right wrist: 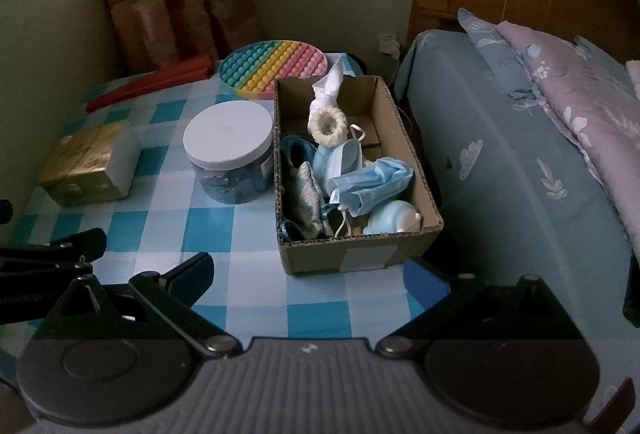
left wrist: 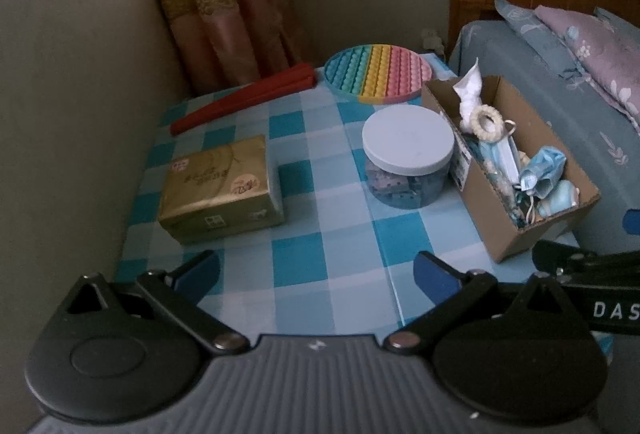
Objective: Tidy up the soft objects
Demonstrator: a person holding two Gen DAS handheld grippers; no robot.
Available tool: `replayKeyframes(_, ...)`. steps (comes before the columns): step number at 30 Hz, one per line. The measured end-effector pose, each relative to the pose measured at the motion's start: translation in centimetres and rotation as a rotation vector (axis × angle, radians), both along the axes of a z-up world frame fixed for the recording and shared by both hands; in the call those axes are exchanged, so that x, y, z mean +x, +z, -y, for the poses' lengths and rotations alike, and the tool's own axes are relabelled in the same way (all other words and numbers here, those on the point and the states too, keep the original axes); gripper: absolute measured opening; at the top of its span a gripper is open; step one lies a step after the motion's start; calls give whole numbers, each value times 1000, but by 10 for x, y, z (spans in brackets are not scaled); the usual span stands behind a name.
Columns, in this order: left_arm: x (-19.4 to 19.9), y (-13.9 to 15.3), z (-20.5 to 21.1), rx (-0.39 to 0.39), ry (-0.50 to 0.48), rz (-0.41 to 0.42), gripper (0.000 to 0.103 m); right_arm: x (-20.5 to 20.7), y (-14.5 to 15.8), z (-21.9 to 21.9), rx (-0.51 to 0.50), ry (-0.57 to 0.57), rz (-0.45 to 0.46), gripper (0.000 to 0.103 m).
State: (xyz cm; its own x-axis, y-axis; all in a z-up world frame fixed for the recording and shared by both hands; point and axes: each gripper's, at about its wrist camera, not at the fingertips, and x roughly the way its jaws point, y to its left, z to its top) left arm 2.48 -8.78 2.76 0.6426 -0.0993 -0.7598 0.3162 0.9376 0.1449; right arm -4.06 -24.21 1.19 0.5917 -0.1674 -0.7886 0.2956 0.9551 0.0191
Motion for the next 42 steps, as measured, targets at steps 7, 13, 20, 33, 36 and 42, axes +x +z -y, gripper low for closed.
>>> replayKeyframes(7,-1,1,1,0,-2,3,102,1,0,0,7,-1,-2,102)
replayKeyframes(13,1,1,1,1,-3,6,102,0,-1,0,9,7,-3,102)
replayKeyframes(20,1,1,1,1,-4,6,102,1,0,0,13,11,-4,102)
replayKeyframes(33,1,1,1,2,-4,6,102,2,1,0,14,13,-6,102)
replayKeyframes(36,1,1,1,2,-4,6,102,1,1,0,15,12,-5,102)
replayKeyframes(42,1,1,1,2,-4,6,102,2,1,0,16,12,-4,102)
